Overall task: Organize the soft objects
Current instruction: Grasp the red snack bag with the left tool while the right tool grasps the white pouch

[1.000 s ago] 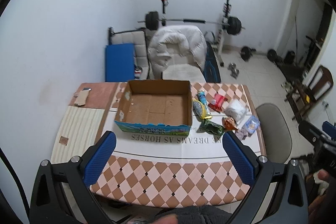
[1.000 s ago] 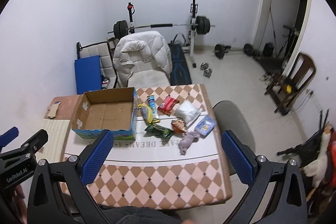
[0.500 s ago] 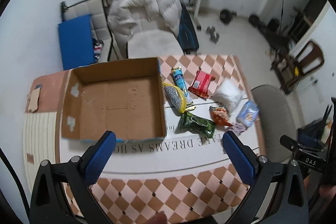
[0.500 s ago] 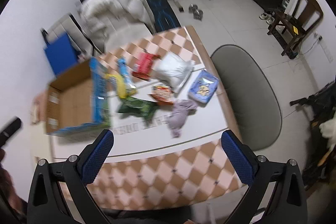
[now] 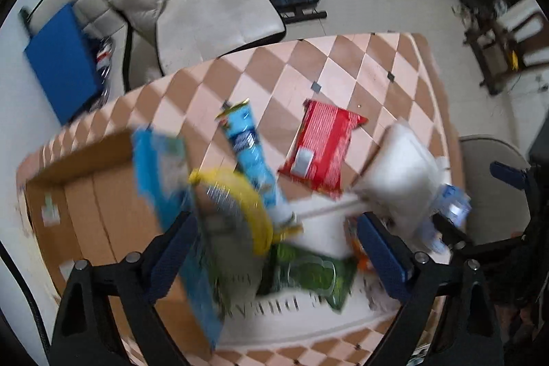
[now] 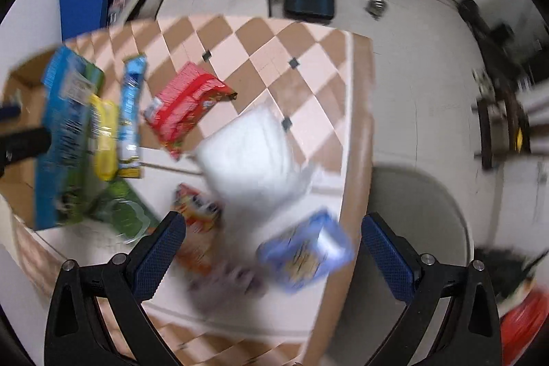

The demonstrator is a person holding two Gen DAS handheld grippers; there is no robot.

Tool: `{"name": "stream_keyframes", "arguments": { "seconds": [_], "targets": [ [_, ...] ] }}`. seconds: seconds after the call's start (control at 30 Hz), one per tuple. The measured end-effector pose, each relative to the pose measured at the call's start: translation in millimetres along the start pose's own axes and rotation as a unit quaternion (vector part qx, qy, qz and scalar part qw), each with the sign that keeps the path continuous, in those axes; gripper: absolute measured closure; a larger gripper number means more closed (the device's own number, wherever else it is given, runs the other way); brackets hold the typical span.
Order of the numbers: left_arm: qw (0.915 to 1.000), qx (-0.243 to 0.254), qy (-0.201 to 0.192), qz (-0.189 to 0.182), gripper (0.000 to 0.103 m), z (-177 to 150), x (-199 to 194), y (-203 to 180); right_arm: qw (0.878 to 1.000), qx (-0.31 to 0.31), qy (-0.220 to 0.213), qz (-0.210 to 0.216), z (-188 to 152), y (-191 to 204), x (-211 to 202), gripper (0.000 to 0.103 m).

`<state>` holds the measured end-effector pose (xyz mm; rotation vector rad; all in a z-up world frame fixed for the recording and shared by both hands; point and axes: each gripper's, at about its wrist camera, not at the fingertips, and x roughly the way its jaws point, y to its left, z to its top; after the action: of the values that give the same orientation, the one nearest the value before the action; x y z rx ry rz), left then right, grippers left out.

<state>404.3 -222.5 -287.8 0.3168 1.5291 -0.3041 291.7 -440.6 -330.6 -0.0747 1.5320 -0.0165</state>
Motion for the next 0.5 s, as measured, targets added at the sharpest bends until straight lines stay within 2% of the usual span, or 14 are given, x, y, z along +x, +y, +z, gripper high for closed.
{"name": "stream_keyframes", "arguments": {
  "seconds": [0.23,0.33,0.37,0.43,0.47,0.5],
  "targets": [
    [0.9988,0.018,0.031,0.033,0.008,33.6,43.7,-7.6,0.996,-0.063,0.051,0.04,36.5,13.3,69.0,0.0],
    [0.9983,0.021,0.037,0.041,0.01,38.7,52.4,-9.7,0.994,-0.075,0.073,0.039,38.7,19.2,90.3,0.0],
    [0.9981,0.023,0.038,0.042,0.01,39.9,54.6,-11.6,0.994,-0.069,0.076,0.033,37.4,16.7,94.8,0.002],
    [0.9981,0.022,0.04,0.042,0.01,41.8,58.0,-14.0,0.995,-0.011,0.079,0.063,36.2,-2.0,97.8,0.006],
    [0.9981,0.022,0.041,0.039,0.01,43.3,59.8,-15.6,0.993,0.025,0.085,0.081,35.6,-12.2,99.5,0.018],
    [0.9982,0.022,0.044,0.036,0.01,45.0,62.8,-17.7,0.989,0.068,0.089,0.093,34.0,-26.7,99.9,0.019]
  ]
}}
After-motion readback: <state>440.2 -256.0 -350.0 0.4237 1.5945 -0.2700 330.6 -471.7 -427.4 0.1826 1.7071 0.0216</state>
